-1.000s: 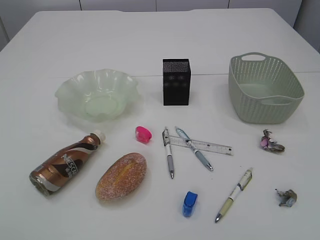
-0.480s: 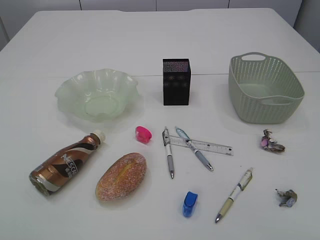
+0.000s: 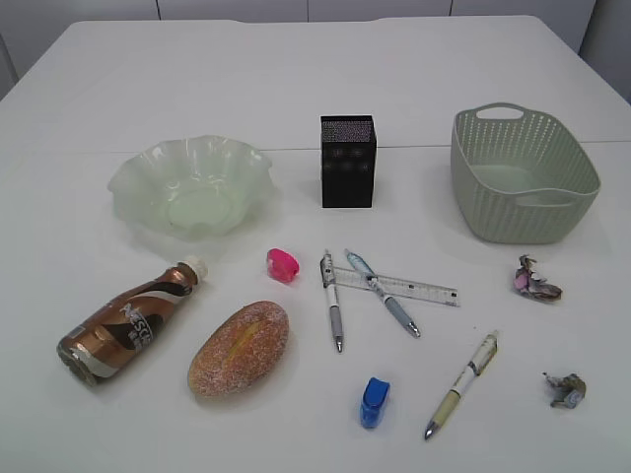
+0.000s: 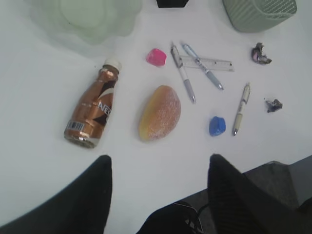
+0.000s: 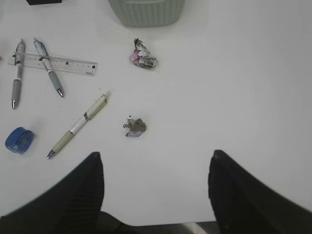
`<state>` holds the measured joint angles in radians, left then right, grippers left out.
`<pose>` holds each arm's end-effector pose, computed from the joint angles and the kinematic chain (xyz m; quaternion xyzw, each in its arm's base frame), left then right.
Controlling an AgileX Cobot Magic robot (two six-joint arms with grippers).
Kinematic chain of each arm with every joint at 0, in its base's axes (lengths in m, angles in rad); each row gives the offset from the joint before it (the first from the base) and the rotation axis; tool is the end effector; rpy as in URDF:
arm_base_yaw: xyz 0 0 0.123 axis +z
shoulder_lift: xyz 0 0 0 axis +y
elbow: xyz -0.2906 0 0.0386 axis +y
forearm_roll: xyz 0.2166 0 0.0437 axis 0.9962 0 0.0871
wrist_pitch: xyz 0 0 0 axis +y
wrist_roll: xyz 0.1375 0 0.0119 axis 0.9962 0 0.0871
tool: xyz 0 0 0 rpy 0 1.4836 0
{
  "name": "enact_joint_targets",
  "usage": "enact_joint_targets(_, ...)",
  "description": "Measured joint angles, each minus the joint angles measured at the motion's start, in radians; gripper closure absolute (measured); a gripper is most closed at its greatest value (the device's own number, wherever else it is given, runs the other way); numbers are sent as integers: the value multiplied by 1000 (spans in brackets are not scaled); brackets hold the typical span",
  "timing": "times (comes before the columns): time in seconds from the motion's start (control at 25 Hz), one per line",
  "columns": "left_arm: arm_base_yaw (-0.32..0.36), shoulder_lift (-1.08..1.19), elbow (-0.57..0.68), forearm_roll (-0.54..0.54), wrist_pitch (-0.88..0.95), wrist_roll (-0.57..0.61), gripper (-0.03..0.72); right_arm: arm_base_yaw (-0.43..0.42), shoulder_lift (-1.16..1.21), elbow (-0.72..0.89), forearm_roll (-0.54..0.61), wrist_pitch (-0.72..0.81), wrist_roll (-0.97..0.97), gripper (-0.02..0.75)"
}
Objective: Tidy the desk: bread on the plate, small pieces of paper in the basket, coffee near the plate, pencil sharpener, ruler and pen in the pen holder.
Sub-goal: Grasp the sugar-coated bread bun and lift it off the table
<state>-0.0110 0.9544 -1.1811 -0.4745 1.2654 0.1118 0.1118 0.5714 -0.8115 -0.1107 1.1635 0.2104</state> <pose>0.1396 -0.0617 0.3751 0.0578 0.9240 -0.2198 0.3077 0.0697 -0.0063 0.3048 0.0437 0.9308 0.0030 0.3628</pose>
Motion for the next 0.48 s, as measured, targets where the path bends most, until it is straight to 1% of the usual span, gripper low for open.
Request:
enact_joint_targets(0.16,0,76,-93,-28,-2,12,235,0,0,0,0,-19,12,218)
enact_joint_targets(0.28,-7,115,-137,-61,-2,32,235,0,0,0,0,-17,34,218)
enact_joint_targets(0.4,-58,136,-165,-52,-4,39,235,0,0,0,0,-6,61,218)
enact_joint_targets(0.48,-121,150,-172,-21,-4,39,235,0,5,0,0,26,82,218)
